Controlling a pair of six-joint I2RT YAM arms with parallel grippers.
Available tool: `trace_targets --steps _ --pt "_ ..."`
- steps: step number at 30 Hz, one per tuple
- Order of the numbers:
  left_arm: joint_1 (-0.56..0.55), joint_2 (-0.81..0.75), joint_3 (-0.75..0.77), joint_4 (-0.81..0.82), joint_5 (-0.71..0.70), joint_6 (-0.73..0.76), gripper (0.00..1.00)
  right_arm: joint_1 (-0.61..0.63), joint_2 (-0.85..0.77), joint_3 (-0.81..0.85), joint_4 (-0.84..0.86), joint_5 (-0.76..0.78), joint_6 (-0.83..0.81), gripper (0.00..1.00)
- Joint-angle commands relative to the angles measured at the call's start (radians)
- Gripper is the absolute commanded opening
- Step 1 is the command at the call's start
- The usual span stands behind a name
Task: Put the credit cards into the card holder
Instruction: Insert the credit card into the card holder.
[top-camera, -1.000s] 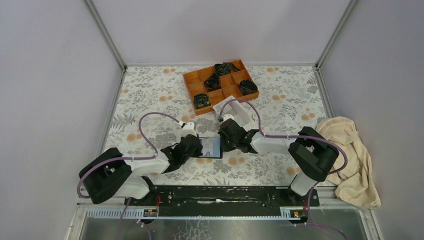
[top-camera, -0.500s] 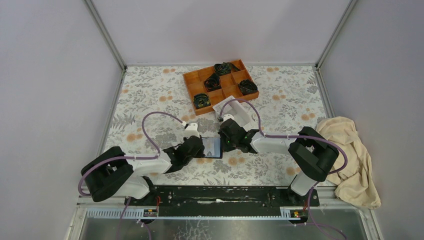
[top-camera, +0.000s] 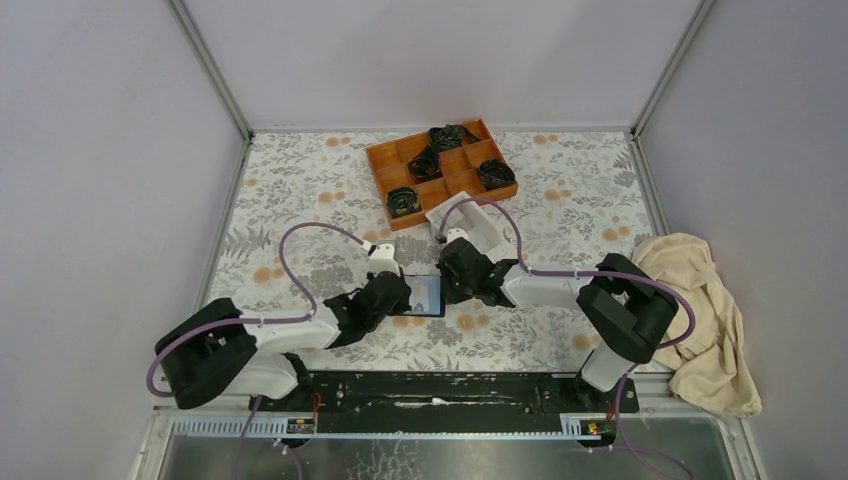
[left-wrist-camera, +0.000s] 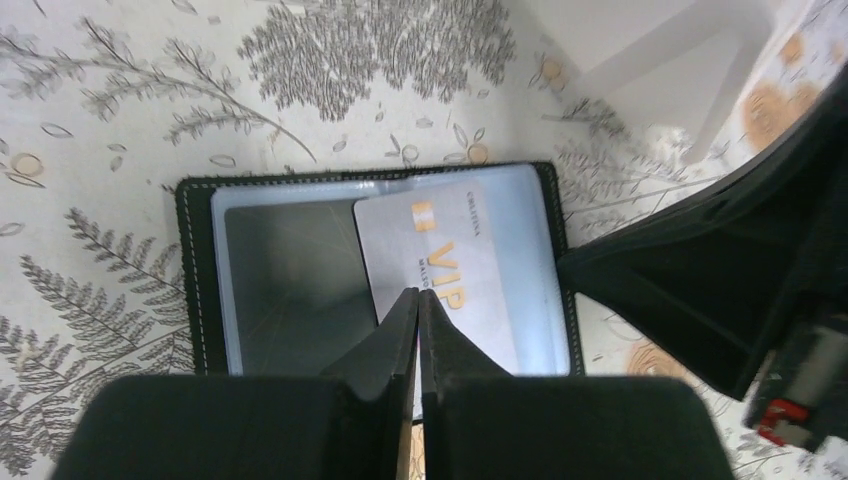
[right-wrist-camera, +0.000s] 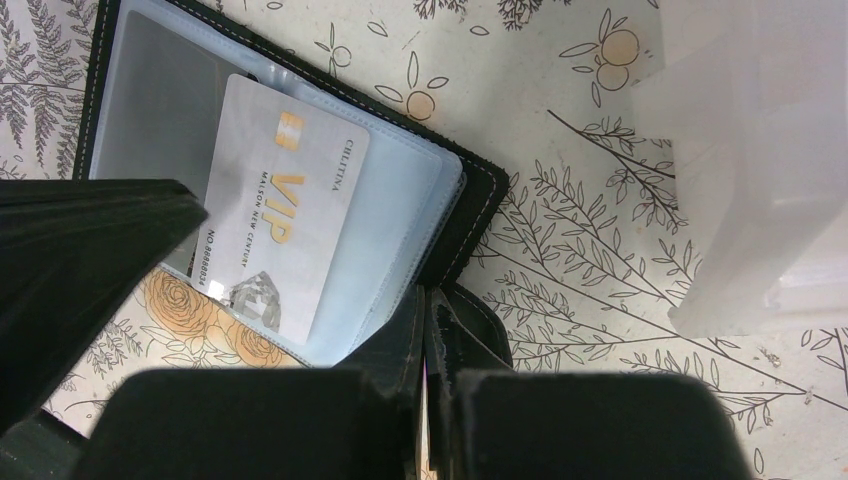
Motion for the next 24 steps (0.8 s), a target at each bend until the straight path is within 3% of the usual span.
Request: trace_targets --steps 1,11,24 --pt "-0.007 -0.07 0.008 0.004 -0.108 0.012 0.06 0.018 0.023 -0.022 0.01 0.015 0.011 0.0" --pt "-0.007 -0.027 0.025 -0.097 -0.157 -0.009 0.07 0.019 0.023 -0.025 0.014 0.012 0.011 0.0" --pt "-0.007 0.093 0.075 -0.102 -0.139 0.002 0.06 0.019 0.016 -0.033 0.014 0.015 0.009 0.0"
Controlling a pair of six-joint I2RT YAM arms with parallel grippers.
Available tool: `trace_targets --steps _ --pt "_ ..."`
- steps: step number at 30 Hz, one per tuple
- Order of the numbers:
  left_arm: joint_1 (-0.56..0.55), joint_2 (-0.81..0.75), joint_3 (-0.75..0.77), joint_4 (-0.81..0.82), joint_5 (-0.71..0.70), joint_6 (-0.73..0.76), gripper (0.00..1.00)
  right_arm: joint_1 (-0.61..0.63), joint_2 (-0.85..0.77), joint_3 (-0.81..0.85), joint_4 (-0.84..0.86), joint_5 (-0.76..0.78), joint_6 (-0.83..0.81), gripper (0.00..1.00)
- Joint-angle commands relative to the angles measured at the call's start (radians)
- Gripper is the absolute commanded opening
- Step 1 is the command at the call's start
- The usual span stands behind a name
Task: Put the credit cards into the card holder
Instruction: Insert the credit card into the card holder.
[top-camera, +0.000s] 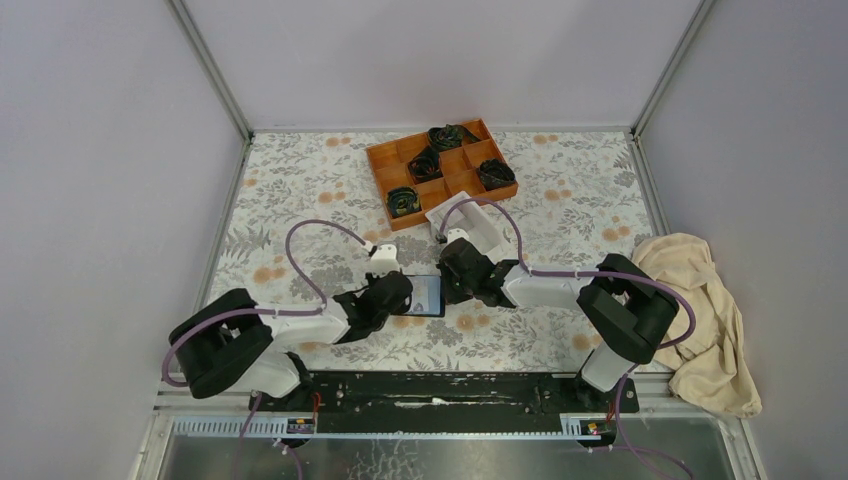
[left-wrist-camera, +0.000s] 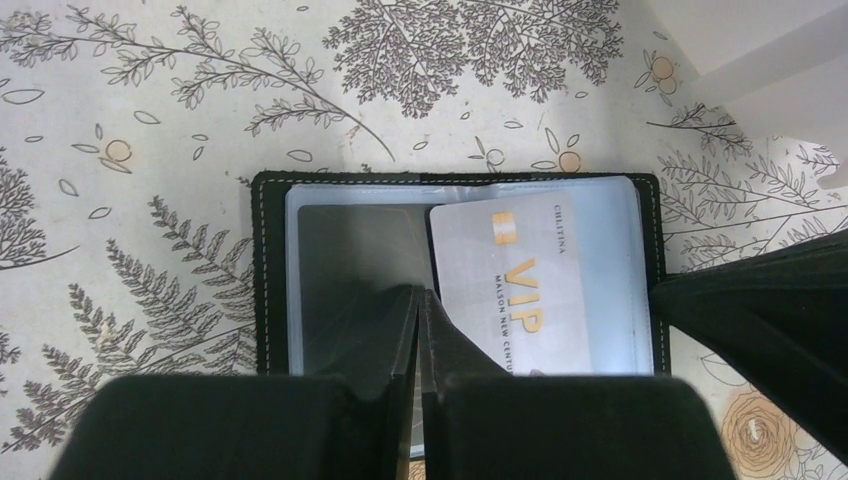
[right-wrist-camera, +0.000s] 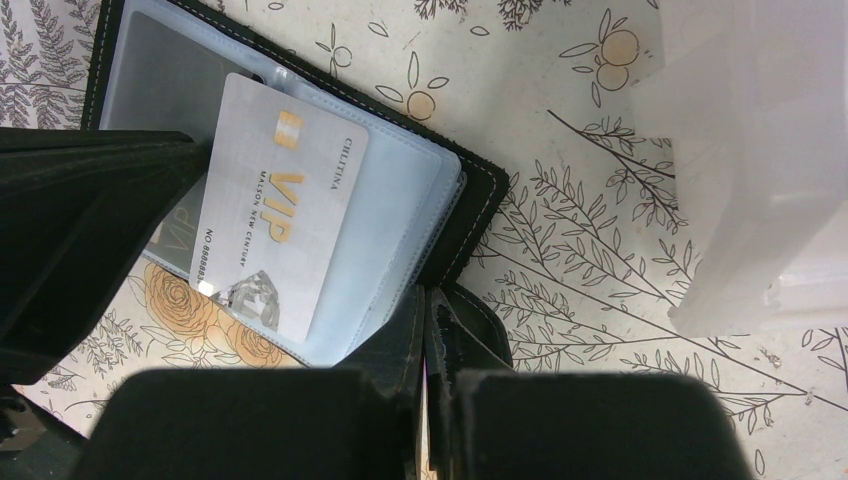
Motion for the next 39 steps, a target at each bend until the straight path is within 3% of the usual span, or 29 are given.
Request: trace_targets --steps 1,39 --pt "-0.004 0.047 0.041 -0.007 -0.016 0.012 0.06 0.019 0.019 -0.027 0.006 0.015 0.009 0.0" --pt "-0.015 0.06 0.059 0.106 0.096 0.024 0.06 0.021 0.043 -0.007 0.002 0.011 0.014 0.0"
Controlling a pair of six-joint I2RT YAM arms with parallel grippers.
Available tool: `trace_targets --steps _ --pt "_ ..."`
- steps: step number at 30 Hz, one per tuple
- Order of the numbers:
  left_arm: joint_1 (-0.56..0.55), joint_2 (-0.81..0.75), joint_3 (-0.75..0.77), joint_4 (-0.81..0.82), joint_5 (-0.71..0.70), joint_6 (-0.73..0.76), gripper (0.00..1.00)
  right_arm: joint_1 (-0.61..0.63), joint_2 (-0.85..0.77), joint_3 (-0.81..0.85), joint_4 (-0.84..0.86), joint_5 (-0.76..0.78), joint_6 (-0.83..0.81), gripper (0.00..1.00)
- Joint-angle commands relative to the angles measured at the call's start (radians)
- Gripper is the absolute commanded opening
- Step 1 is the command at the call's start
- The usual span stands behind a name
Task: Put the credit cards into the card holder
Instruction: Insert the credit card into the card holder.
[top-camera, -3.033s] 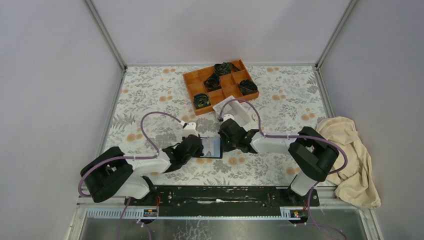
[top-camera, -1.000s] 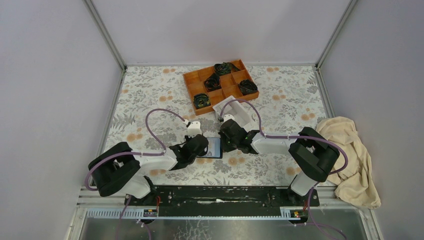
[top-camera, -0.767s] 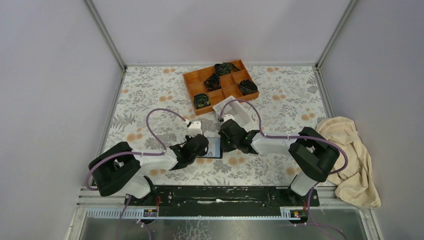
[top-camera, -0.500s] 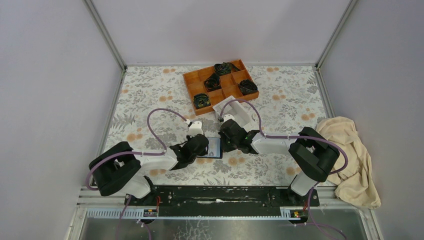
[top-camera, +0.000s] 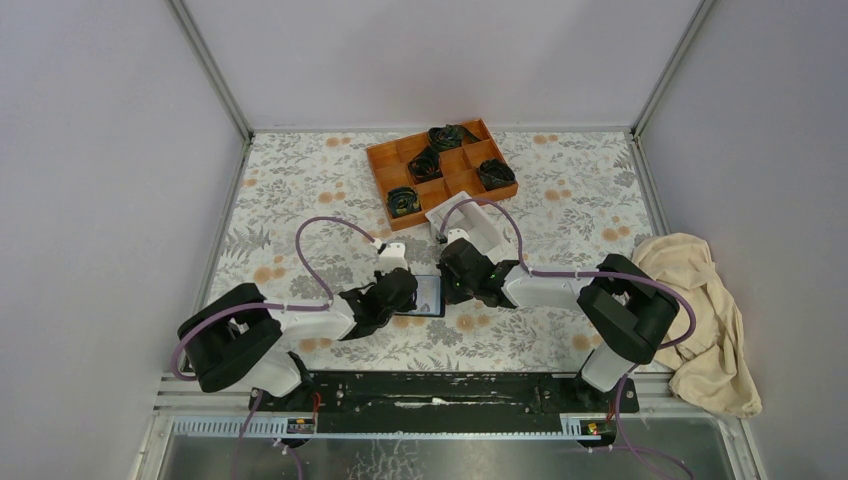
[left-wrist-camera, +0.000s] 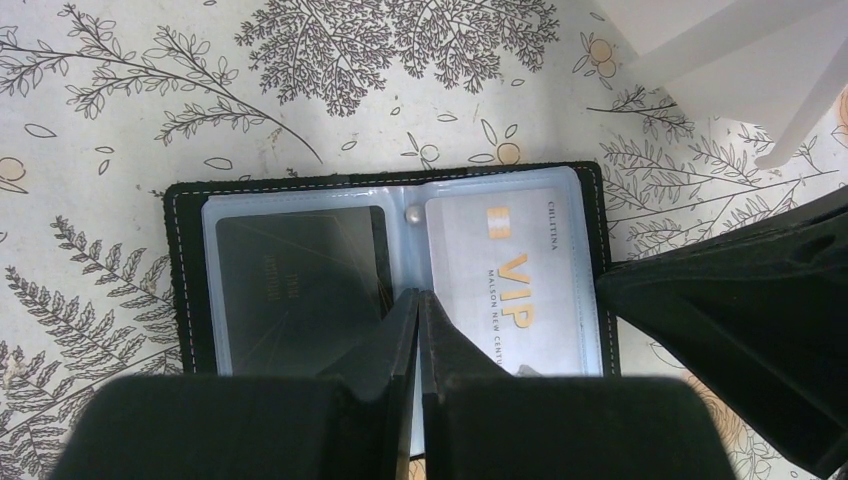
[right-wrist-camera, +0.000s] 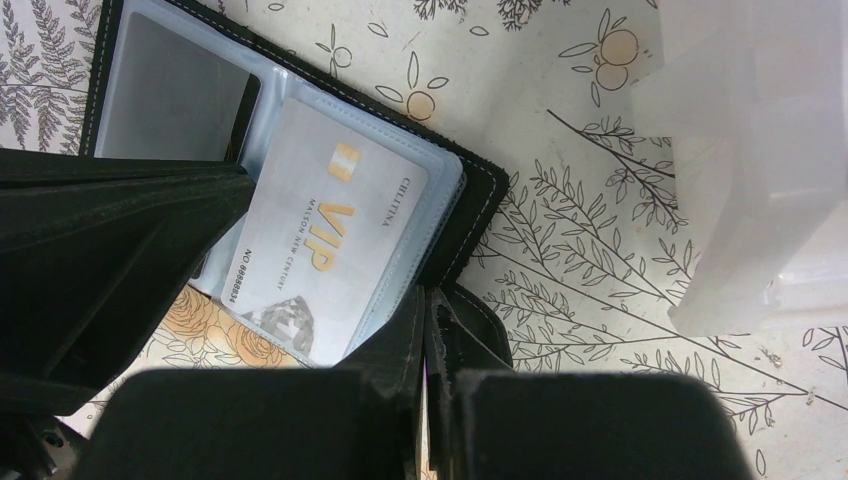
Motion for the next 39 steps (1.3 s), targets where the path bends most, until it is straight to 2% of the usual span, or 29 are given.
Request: trace_targets --steps 1,3,7,11,12,14,18,25,33,39 --pt "-0.014 -0.004 0.013 0.068 0.013 0.013 0.06 0.019 0.044 -0.002 -0.008 0.015 0.013 0.0" --pt "-0.015 -0.014 0.014 0.048 -0.005 0.009 0.1 0.019 0.038 0.0 -0.016 0.024 0.012 0.0" --pt "-0.013 -0.075 0.001 -0.013 -0.087 -0.026 0.29 0.019 0.018 0.008 -0.039 0.046 0.002 0.0" --pt "-0.014 -0.15 -0.01 -0.064 -0.147 -0.039 0.37 0.02 -0.023 0.026 -0.063 0.059 -0.018 0.0" --pt "-0.013 -0.168 -0.013 -0.075 -0.16 -0.041 0.4 0.019 -0.031 0.032 -0.07 0.063 -0.023 0.03" --pt "-0.014 -0.206 -0.025 -0.085 -0.182 -0.045 0.44 0.019 -0.046 0.046 -0.088 0.068 -0.035 0.16" --pt "-0.015 -0.271 -0.059 -0.107 -0.21 -0.062 0.52 0.019 -0.07 0.082 -0.132 0.081 -0.066 0.34" --pt "-0.013 -0.303 -0.13 -0.103 -0.226 -0.107 0.57 0.02 -0.128 0.152 -0.196 0.095 -0.127 0.47" --pt "-0.003 -0.302 -0.177 -0.078 -0.215 -0.118 0.58 0.015 -0.14 0.277 -0.256 0.219 -0.245 0.56" --pt "0.008 -0.329 -0.192 -0.078 -0.197 -0.115 0.59 -0.055 -0.098 0.397 -0.273 0.242 -0.323 0.6"
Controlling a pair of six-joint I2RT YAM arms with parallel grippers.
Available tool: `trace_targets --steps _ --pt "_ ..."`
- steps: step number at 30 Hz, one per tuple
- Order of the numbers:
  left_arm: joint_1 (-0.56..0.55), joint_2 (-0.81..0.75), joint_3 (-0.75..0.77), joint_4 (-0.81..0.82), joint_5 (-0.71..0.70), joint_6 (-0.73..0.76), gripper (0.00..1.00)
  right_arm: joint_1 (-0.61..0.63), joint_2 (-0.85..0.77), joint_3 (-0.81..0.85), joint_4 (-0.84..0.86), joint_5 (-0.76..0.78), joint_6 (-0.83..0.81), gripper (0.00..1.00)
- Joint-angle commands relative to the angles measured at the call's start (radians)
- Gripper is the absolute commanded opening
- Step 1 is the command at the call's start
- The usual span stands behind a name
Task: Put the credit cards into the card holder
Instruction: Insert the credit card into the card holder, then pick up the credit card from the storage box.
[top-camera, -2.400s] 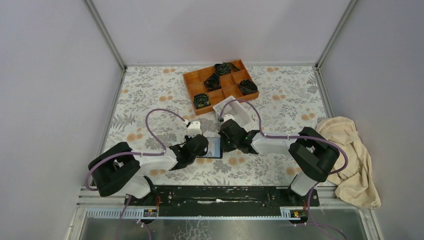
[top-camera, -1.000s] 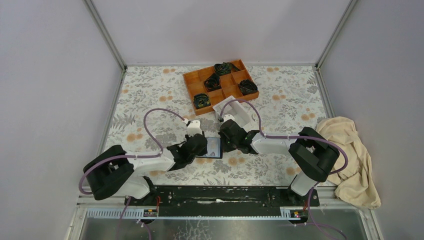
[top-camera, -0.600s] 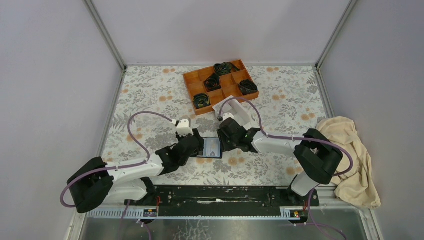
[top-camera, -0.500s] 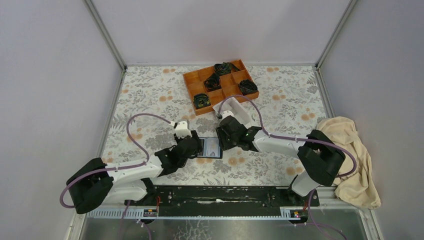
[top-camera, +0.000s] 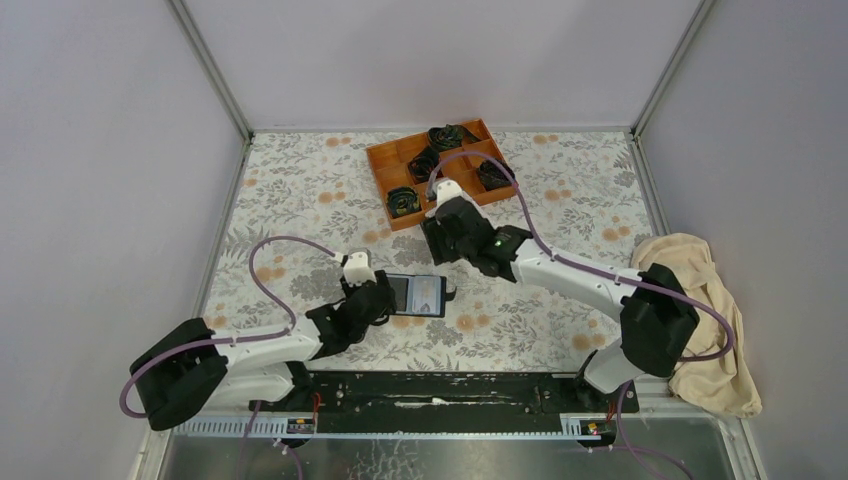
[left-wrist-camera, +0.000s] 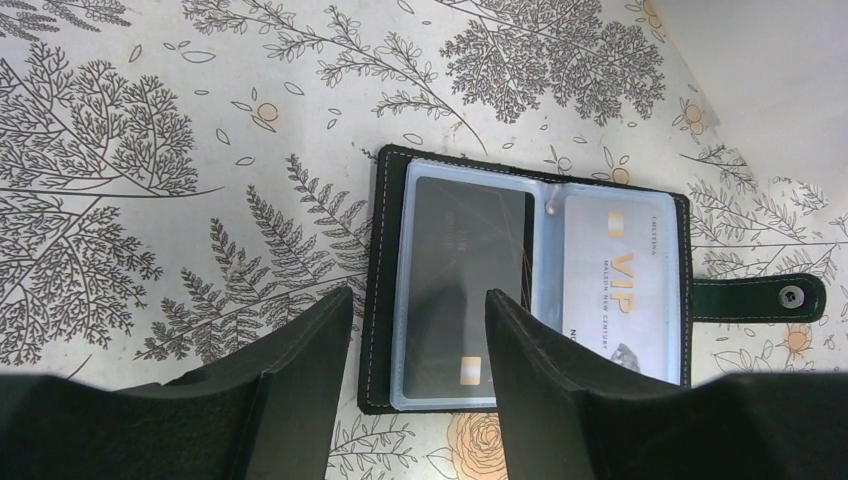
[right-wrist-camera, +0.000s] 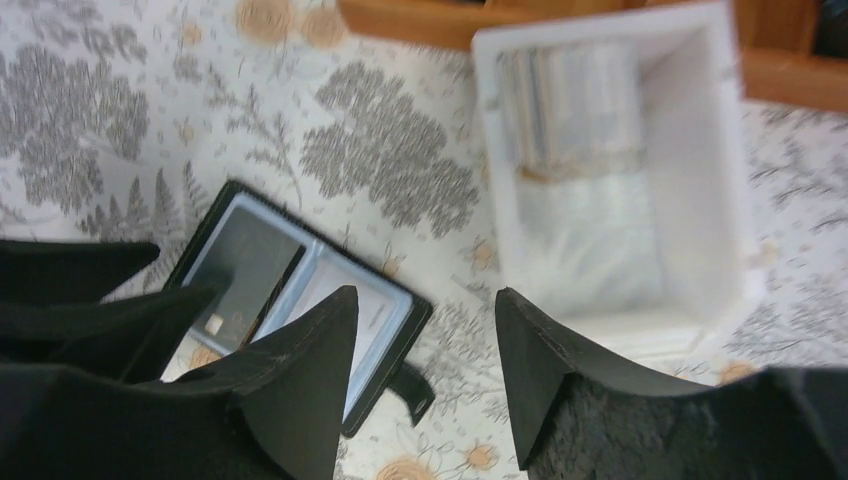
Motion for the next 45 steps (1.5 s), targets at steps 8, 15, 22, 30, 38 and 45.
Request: trace_targets --steps 8,15,22,30,38,45 --pt "0.055 -0.093 0.044 -0.01 0.008 0.036 0.63 -0.197 0.104 0.193 0.014 -0.063 -0.14 0.67" --pt "0.122 0.029 0.187 0.074 0.11 0.088 0.65 -0.293 0.191 0.219 0.066 -0.164 -0.158 0.67" --pt "0.187 0.238 0.32 0.157 0.221 0.096 0.64 -0.359 0.261 0.257 0.085 -0.261 -0.152 0.66" --pt "0.244 0.397 0.388 0.262 0.32 0.067 0.64 -0.418 0.309 0.24 0.136 -0.387 -0.112 0.64" --pt "0.274 0.456 0.4 0.319 0.359 0.056 0.64 -0.444 0.349 0.233 0.178 -0.507 -0.063 0.6" --pt "0.284 0.489 0.413 0.346 0.382 0.053 0.64 -0.448 0.375 0.218 0.188 -0.535 -0.04 0.57"
